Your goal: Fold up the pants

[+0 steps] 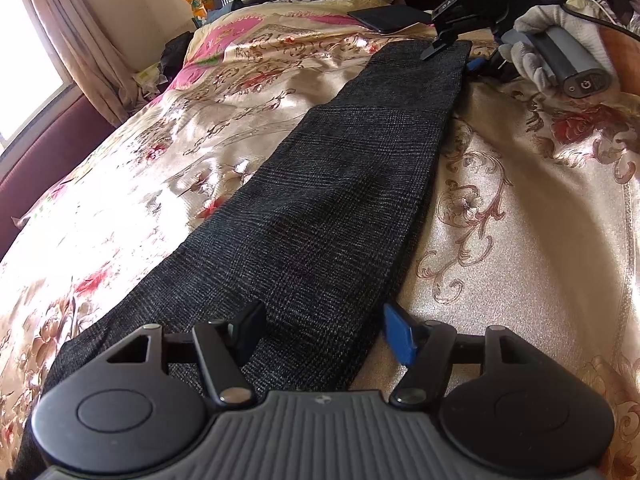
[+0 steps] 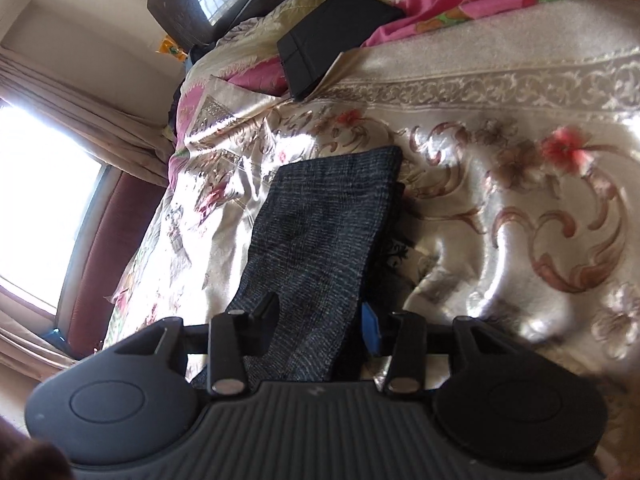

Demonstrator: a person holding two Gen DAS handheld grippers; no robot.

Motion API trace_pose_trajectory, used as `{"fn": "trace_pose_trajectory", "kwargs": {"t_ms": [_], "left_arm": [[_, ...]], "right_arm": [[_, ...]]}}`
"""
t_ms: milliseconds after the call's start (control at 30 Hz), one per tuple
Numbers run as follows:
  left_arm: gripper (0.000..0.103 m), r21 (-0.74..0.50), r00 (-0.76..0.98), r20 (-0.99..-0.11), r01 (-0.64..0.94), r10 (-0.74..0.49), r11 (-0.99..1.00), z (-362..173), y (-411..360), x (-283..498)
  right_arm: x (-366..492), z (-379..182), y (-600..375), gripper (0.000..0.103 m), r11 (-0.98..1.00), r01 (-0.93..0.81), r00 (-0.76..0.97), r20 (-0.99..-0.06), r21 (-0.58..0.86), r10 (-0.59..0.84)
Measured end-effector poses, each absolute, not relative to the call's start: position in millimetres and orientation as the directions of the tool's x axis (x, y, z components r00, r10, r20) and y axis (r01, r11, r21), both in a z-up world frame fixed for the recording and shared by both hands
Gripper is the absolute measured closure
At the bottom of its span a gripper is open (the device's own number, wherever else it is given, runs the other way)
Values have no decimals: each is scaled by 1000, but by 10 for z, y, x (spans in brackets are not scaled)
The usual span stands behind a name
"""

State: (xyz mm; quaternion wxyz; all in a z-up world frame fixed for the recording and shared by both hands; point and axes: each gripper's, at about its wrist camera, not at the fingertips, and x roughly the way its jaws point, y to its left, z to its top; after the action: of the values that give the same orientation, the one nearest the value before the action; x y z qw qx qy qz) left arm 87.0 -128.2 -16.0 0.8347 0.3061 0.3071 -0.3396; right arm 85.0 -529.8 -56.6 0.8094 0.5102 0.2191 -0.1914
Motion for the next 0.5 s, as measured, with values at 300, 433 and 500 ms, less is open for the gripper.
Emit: {"fn": "trace_pose_trajectory", "kwargs": {"t_ms": [300, 433, 500], "left_arm": [[25, 261, 581, -709, 742, -399, 617, -164, -1282, 895], [25, 226, 586, -700, 723, -407, 653, -168, -1174, 866], [25, 212, 592, -695, 711, -408, 670, -160, -1112, 841]], "right_arm": [[1098, -866, -5266, 94, 255, 436, 898, -435, 863, -63], [986, -607, -5192, 94, 295, 343, 937, -349, 892, -34], [1055, -326, -5019, 94, 352, 286, 948, -317, 891, 33]]}}
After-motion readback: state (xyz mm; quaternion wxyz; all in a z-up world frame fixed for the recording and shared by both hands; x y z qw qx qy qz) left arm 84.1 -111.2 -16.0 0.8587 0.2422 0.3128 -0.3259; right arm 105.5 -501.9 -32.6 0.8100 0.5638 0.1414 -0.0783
